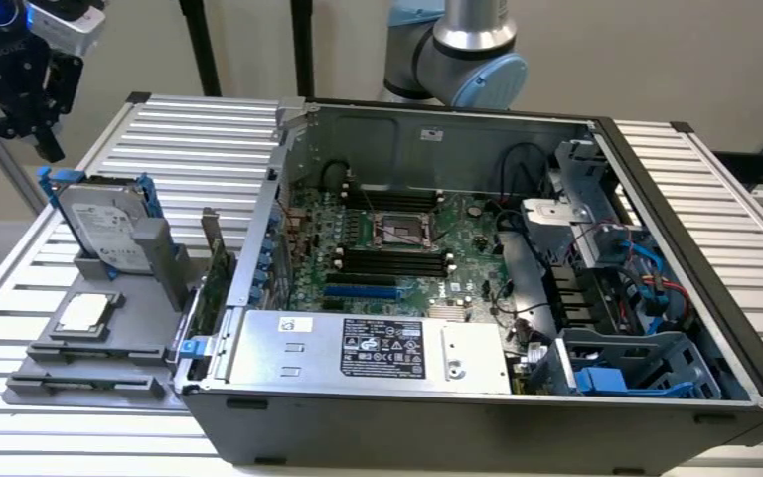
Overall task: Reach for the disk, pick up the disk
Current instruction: 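Pick up the disk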
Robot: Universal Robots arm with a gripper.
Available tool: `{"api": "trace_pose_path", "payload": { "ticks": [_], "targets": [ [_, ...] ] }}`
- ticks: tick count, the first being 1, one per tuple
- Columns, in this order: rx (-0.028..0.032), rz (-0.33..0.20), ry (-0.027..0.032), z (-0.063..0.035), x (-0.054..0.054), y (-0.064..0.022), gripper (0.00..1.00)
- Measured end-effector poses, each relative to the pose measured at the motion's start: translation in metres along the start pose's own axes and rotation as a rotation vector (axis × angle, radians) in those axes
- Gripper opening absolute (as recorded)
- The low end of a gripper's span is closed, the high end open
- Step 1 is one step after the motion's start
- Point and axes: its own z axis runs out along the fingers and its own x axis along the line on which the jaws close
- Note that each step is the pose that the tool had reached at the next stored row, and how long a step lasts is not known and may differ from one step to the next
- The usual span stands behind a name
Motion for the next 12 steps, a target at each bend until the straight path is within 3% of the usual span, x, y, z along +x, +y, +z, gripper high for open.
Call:
{"api": "trace_pose_path", "payload": {
  "ticks": [12],
  "targets": [
    [0.0000, -0.199, 0.0065, 0.0000, -0.0002, -0.0005, 0.11]
  ]
}}
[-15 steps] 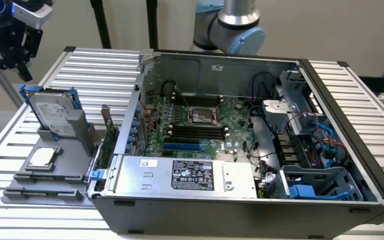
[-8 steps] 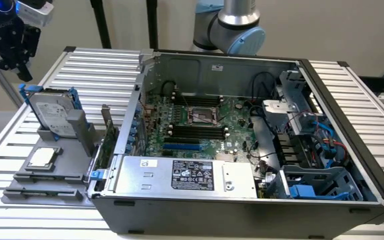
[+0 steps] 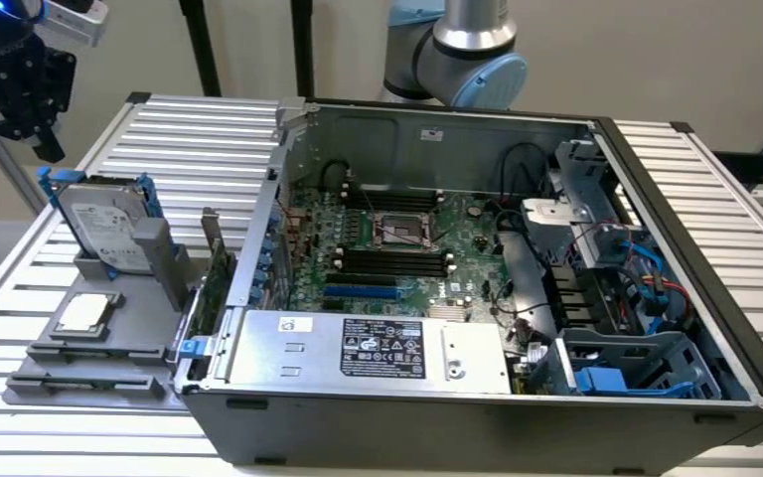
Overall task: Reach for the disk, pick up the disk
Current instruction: 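Pick up the disk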
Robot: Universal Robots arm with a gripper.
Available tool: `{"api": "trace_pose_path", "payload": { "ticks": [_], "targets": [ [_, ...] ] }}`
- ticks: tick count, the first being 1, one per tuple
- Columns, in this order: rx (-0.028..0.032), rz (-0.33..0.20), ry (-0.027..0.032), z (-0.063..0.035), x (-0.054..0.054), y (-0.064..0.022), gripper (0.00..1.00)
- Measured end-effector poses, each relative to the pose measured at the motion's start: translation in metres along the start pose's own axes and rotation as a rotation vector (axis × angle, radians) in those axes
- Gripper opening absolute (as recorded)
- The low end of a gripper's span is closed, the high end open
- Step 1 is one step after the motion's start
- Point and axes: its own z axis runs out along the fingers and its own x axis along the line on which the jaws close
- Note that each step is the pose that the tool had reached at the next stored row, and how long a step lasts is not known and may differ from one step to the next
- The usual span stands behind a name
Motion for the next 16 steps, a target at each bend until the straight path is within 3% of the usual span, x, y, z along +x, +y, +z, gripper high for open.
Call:
{"api": "trace_pose_path", "payload": {
  "ticks": [16],
  "targets": [
    [-0.0001, -0.171, 0.0055, 0.0000, -0.0015, -0.0024, 0.11]
  ]
}}
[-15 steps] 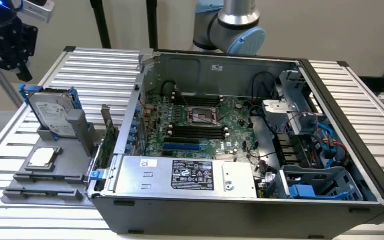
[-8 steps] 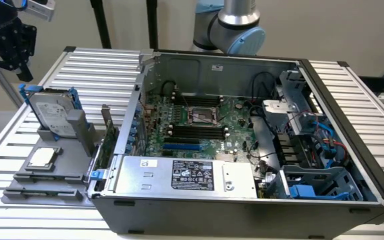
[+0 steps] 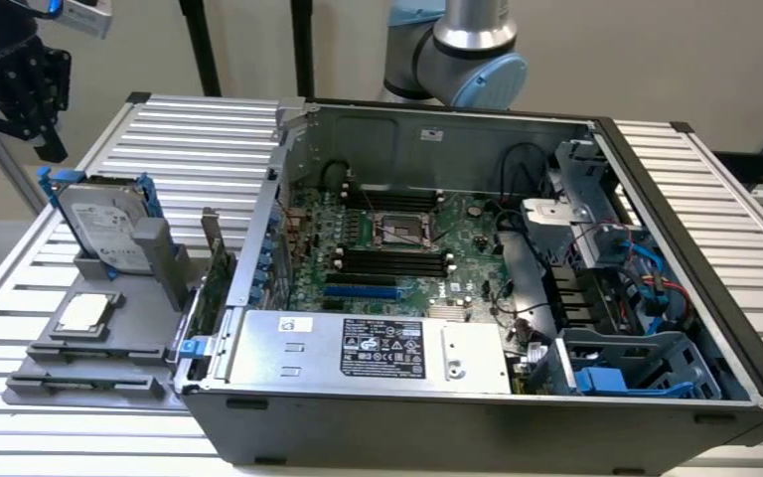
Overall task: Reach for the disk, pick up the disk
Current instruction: 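Pick up the disk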
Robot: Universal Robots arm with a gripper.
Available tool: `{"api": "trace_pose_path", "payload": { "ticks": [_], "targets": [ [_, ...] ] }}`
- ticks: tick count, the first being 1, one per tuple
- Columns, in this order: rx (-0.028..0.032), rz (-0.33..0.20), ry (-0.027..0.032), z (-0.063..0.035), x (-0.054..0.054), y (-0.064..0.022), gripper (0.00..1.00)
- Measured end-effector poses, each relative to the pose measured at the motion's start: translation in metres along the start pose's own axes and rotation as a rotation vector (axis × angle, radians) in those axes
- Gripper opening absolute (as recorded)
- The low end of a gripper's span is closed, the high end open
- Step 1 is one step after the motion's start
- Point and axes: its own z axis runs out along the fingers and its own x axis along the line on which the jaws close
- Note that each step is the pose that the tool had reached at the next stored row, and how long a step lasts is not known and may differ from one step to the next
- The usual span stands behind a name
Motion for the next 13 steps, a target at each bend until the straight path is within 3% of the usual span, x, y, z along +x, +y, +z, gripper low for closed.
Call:
{"api": "trace_pose_path", "payload": {
  "ticks": [13],
  "targets": [
    [-0.0001, -0.079, 0.0027, 0.0004, -0.0076, 0.0002, 0.11]
  ]
}}
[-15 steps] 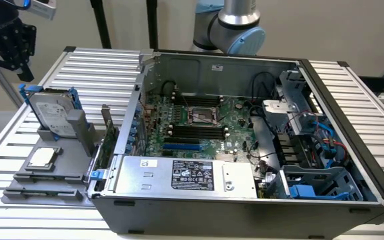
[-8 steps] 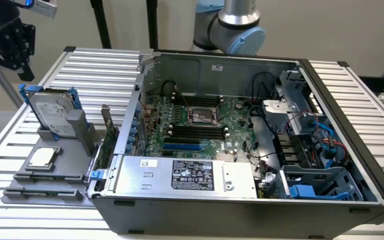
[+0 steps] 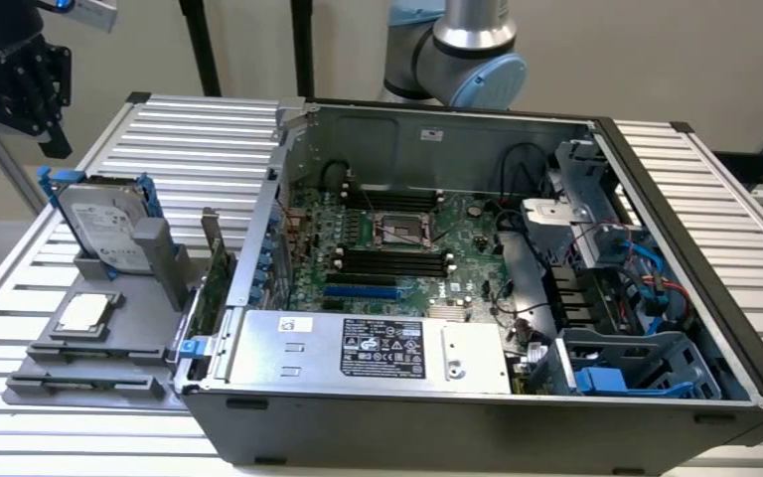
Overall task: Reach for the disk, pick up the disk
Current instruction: 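Pick up the disk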
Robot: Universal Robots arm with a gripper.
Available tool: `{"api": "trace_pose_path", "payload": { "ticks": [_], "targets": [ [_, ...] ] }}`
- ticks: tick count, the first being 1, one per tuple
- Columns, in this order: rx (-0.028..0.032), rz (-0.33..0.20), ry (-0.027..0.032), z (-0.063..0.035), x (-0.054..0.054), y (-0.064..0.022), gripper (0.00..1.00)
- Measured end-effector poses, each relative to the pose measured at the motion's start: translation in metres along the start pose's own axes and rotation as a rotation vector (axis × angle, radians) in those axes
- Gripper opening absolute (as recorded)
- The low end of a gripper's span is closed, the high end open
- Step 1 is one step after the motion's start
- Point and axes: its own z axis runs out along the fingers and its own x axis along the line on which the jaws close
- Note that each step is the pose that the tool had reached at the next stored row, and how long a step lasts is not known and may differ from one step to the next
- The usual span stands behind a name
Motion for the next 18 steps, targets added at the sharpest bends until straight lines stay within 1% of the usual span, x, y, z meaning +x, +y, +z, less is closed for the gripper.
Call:
{"api": "trace_pose_path", "payload": {
  "ticks": [4, 5, 6, 7, 10, 11, 13, 14, 15, 16, 17, 18],
  "targets": [
    [0.0001, -0.003, 0.0001, 0.0001, -0.0001, 0.0000, 0.11],
    [0.0001, -0.004, 0.0001, 0.0001, -0.0001, 0.0000, 0.12],
    [0.0001, -0.004, 0.0001, 0.0001, -0.0001, 0.0000, 0.18],
    [0.0001, -0.004, 0.0001, 0.0001, -0.0001, 0.0000, 0.18],
    [0.0001, -0.005, 0.0001, 0.0005, -0.0001, -0.0001, 0.36],
    [0.0002, -0.005, 0.0001, 0.0009, -0.0001, -0.0001, 0.36],
    [0.0000, -0.007, 0.0002, 0.0018, -0.0001, -0.0001, 0.48],
    [0.0001, -0.007, 0.0002, 0.0025, -0.0001, -0.0001, 0.48],
    [0.0001, -0.009, 0.0002, 0.0032, -0.0001, -0.0001, 0.53],
    [0.0001, -0.010, 0.0003, 0.0042, -0.0001, -0.0002, 0.53],
    [0.0001, -0.011, 0.0003, 0.0053, -0.0001, -0.0002, 0.60],
    [0.0001, -0.012, 0.0004, 0.0066, -0.0001, -0.0002, 0.60]
  ]
}}
